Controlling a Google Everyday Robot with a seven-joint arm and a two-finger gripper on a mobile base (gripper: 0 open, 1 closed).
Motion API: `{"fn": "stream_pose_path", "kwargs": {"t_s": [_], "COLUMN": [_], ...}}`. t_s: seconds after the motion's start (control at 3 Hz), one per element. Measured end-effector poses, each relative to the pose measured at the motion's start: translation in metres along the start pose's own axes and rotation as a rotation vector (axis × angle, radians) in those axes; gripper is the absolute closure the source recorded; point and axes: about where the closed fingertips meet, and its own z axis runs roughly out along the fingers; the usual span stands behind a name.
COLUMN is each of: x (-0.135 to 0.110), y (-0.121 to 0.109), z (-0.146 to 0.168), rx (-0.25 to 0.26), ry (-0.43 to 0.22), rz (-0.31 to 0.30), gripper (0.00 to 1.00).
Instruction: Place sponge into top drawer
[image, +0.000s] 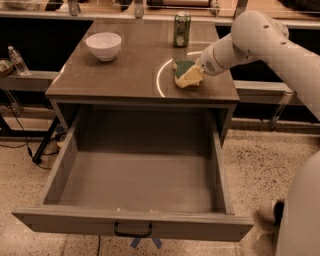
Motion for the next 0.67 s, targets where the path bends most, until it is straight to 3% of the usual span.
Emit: {"fn": "stream_pose_path", "kwargs": {"t_s": [0.67], "x": [0.0009], "y": [0.0012], "z": [-0.004], "rx": [-0.004], "ry": [-0.004], "rz": [-0.001], "gripper": [0.93]}}
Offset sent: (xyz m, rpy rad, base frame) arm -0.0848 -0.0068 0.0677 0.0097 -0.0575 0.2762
